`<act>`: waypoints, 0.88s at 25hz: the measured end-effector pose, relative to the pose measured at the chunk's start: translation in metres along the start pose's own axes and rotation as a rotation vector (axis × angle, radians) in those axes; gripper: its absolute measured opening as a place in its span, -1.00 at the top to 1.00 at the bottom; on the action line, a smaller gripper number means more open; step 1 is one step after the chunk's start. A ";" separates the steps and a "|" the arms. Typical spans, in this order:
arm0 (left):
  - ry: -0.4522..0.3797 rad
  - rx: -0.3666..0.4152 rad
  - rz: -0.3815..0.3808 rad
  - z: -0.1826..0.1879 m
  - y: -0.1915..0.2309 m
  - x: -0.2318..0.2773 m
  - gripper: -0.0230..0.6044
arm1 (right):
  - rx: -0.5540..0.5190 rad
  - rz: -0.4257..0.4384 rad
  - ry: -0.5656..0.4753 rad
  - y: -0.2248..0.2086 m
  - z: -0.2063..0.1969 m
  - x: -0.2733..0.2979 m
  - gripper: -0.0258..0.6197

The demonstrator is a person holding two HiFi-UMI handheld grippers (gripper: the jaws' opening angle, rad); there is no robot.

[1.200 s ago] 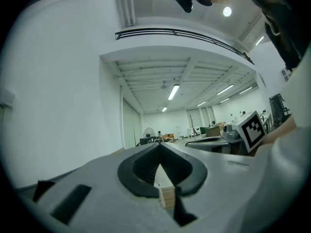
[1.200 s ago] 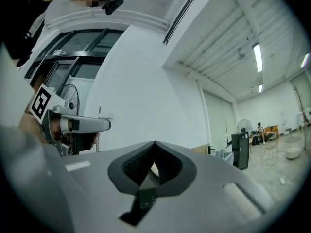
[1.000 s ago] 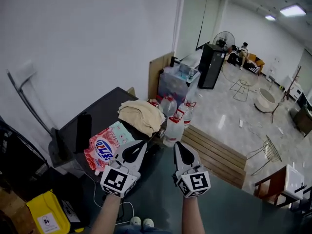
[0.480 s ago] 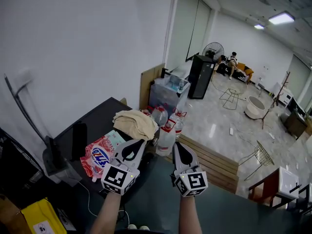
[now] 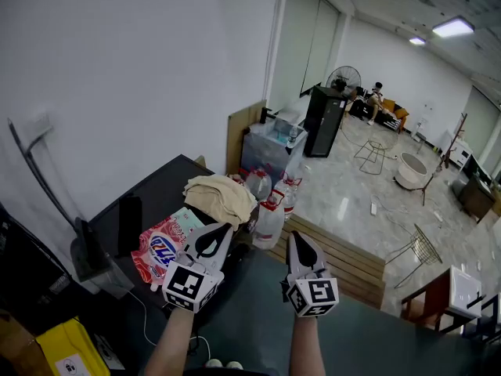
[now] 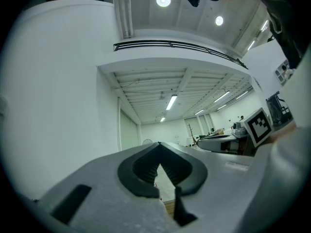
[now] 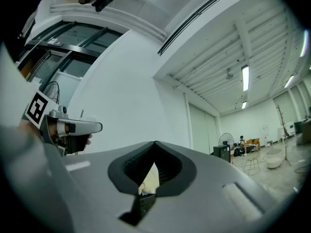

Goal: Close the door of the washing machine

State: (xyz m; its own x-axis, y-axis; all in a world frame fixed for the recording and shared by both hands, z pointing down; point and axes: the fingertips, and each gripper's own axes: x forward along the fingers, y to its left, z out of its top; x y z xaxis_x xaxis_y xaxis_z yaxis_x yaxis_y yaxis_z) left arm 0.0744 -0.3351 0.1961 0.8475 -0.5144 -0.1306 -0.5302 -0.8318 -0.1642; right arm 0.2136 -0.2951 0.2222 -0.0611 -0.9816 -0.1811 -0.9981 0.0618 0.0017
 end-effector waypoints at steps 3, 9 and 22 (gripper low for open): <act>0.004 0.000 0.001 -0.002 0.000 -0.002 0.93 | 0.004 -0.008 0.007 -0.001 -0.003 -0.001 0.88; 0.009 -0.006 0.007 -0.005 0.000 -0.004 0.93 | 0.011 -0.002 0.018 -0.001 -0.007 -0.003 0.88; 0.015 -0.006 0.016 -0.006 -0.001 -0.005 0.93 | 0.007 0.005 0.022 -0.002 -0.007 -0.005 0.88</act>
State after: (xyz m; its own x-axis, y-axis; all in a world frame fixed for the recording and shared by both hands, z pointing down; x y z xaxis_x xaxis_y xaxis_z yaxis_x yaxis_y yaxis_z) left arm 0.0714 -0.3328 0.2024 0.8393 -0.5305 -0.1186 -0.5434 -0.8247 -0.1565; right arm 0.2160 -0.2917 0.2300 -0.0669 -0.9849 -0.1598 -0.9976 0.0685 -0.0046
